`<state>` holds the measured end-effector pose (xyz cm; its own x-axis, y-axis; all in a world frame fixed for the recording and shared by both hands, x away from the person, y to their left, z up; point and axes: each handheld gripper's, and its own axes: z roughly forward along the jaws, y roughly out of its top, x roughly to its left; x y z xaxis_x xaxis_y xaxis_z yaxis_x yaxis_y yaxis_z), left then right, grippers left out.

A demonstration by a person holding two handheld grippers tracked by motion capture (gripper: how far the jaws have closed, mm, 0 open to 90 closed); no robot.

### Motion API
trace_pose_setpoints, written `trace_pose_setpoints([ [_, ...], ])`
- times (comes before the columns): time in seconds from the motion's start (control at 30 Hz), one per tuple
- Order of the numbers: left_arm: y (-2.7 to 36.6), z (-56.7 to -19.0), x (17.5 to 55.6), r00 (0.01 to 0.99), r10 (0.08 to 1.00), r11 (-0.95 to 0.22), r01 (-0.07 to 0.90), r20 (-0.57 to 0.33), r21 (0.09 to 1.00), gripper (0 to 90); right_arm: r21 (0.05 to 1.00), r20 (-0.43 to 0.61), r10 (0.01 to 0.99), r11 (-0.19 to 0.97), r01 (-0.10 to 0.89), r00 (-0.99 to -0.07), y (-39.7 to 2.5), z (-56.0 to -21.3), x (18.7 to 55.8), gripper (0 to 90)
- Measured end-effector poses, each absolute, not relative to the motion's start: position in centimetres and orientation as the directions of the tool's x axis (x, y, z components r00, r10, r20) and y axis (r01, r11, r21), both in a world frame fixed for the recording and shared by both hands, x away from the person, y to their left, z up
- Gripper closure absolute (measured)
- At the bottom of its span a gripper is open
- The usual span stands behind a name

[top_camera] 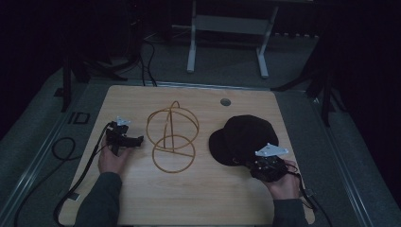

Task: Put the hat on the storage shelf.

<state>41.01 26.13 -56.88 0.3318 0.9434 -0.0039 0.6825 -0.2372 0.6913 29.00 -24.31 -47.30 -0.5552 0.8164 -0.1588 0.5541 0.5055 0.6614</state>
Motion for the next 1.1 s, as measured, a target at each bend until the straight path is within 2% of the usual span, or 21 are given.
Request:
trace_pose_setpoints([
  [0.4,26.1,-56.9,41.0,0.332,0.943,-0.238,0.683,-0.003,0.691,2.3,0.66,-0.155,0.792,0.528,0.534,-0.591,-21.5,-47.5,31.7,48.8],
  [0.7,26.1,-56.9,41.0,0.332,0.943,-0.237,0.683,-0.004,0.691,2.3,0.624,-0.169,0.765,0.571,0.533,-0.621,-19.1,-47.1,33.8,41.9],
  [0.83,26.1,-56.9,41.0,0.332,0.943,-0.237,0.683,-0.004,0.691,2.3,0.602,-0.196,0.755,0.597,0.531,-0.626,-17.8,-47.2,34.8,35.7],
  [0.97,26.1,-56.9,41.0,0.332,0.943,-0.237,0.682,-0.004,0.691,2.3,0.602,-0.18,0.762,0.586,0.543,-0.623,-17.3,-47.3,36.1,34.9],
  [1.1,26.1,-56.9,41.0,0.332,0.943,-0.237,0.684,-0.005,0.69,2.3,0.563,-0.161,0.767,0.589,0.58,-0.622,-17.0,-48.0,37.3,33.6],
])
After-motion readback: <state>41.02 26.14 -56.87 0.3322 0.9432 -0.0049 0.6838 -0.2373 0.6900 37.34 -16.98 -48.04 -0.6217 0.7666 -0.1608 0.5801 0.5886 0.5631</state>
